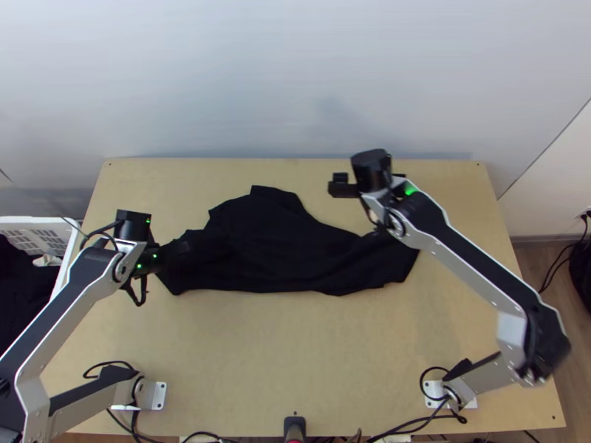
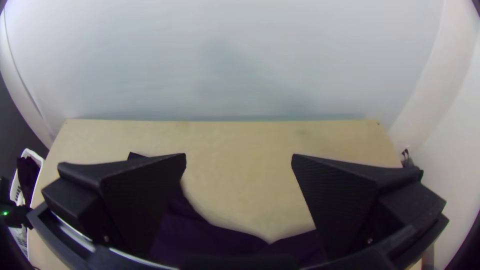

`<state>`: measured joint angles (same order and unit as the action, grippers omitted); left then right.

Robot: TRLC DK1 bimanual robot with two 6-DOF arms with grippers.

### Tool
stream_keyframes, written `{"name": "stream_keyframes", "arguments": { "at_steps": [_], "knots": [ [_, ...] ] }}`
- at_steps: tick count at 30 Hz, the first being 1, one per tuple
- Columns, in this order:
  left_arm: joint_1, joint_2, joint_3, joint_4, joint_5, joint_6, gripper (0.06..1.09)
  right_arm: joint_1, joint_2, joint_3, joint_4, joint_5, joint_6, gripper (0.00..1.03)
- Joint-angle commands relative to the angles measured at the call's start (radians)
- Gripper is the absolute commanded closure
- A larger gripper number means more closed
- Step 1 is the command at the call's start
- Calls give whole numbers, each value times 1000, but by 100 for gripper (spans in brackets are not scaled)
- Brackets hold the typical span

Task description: Fold the t-shirt

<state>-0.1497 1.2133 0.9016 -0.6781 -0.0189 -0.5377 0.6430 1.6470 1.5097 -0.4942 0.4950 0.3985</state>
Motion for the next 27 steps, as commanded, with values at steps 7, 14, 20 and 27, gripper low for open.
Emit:
{"name": "stream_keyframes", "arguments": {
  "at_steps": [7, 14, 20, 27],
  "knots": [
    [39, 149, -69, 193, 0, 24, 31, 9, 307, 262, 0, -87, 17, 5],
    [39, 186, -78, 264, 0, 12, 62, -23, 481, 417, -15, -125, 17, 7],
    [39, 149, -96, 284, -19, 2, 105, -25, 640, 577, -101, -222, 57, 10],
    [39, 48, -132, 249, -19, 8, 105, 6, 812, 804, -202, -385, 109, 10]
  ]
}}
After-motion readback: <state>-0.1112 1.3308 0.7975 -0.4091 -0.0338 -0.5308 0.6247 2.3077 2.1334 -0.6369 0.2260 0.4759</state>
